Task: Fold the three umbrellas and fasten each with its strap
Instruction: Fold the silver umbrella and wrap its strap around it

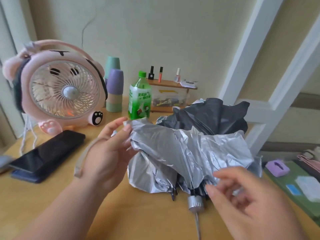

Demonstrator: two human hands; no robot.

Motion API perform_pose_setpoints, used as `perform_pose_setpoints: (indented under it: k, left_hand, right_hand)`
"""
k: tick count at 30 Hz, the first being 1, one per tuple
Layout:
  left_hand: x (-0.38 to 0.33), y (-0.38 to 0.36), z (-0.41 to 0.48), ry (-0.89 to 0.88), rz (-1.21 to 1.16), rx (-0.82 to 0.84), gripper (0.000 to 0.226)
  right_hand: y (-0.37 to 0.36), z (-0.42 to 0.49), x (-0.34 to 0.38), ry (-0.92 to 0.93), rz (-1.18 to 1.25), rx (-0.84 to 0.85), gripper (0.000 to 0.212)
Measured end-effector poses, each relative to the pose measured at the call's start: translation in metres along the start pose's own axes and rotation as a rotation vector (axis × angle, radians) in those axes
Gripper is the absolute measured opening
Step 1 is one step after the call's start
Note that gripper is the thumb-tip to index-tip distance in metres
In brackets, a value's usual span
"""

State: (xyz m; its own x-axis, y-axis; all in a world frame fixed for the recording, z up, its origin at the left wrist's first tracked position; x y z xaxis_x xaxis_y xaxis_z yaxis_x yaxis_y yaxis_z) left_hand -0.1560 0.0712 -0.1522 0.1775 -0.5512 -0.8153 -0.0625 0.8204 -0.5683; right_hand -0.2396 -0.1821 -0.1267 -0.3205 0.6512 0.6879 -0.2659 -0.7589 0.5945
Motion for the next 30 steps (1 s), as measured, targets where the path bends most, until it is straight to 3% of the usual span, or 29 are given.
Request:
perform_pose_setpoints:
  k: [1,3,5,7,9,11,14,16,19,22,25,28,30]
  left_hand:
    - [0.0,0.001,0.0,0.018,-0.058,0.047,0.03]
    - [0.003,0.003,-0.001,0.083,-0.064,0.172,0.036]
    - [0.012,0.003,-0.007,0.091,0.128,0.285,0.058]
    - [0.024,-0.001,-0.012,-0.003,0.45,0.31,0.063]
    - [0.033,-0.009,-0.014,-0.068,0.685,0.245,0.043]
    - [0.037,-0.013,-0.009,-0.044,0.69,0.071,0.024]
    - [0.026,-0.013,0.004,-0.092,0.624,-0.178,0.035]
    - [0.015,-0.009,0.008,-0.199,0.646,-0.268,0.047]
    - [0.009,-0.001,0.008,-0.255,0.731,-0.226,0.052]
    - [-0.001,0.004,0.004,-0.159,0.669,-0.096,0.046]
    - [-0.028,0.025,0.0,-0.082,0.632,-0.006,0.039]
    - [-0.063,0.046,0.007,0.079,0.569,0.045,0.06]
    - [-0.08,0.045,0.018,0.135,0.659,0.042,0.076]
  right_hand:
    - [-0.003,0.015,0.003,0.069,-0.045,0.065,0.044]
    - [-0.016,0.049,-0.004,0.015,-0.322,0.33,0.063]
    - [-0.036,0.078,-0.022,-0.051,-0.38,0.531,0.048]
    - [-0.053,0.092,-0.035,-0.05,-0.228,0.562,0.024]
    - [-0.064,0.098,-0.036,-0.058,-0.175,0.631,0.028]
    - [-0.069,0.11,-0.025,-0.097,-0.168,0.721,0.041]
    - [-0.078,0.129,-0.011,-0.062,-0.224,0.815,0.048]
    - [-0.086,0.133,-0.012,0.033,-0.255,0.814,0.046]
    - [-0.095,0.123,-0.022,0.234,-0.273,0.756,0.053]
    - [-0.102,0.116,-0.035,0.382,-0.219,0.72,0.069]
    - [-0.103,0.115,-0.043,0.411,-0.066,0.686,0.074]
    - [-0.104,0.114,-0.045,0.366,0.02,0.644,0.072]
    - [-0.107,0.112,-0.043,0.362,-0.059,0.606,0.063]
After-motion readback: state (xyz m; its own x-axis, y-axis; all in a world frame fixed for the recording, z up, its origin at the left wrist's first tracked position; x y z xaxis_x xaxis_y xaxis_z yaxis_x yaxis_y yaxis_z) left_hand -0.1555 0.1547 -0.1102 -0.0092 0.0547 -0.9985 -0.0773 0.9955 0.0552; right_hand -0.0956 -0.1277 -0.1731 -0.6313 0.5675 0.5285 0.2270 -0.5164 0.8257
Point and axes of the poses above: each hand's wrist, its own z-axis towards the middle knuckle, its own y-axis out of the back of the hand, x = y × z, the point moved 1 cm from there along z, towards the middle knuckle, and after that the axes turned 8 degrees about z, right-handed, at the moved point
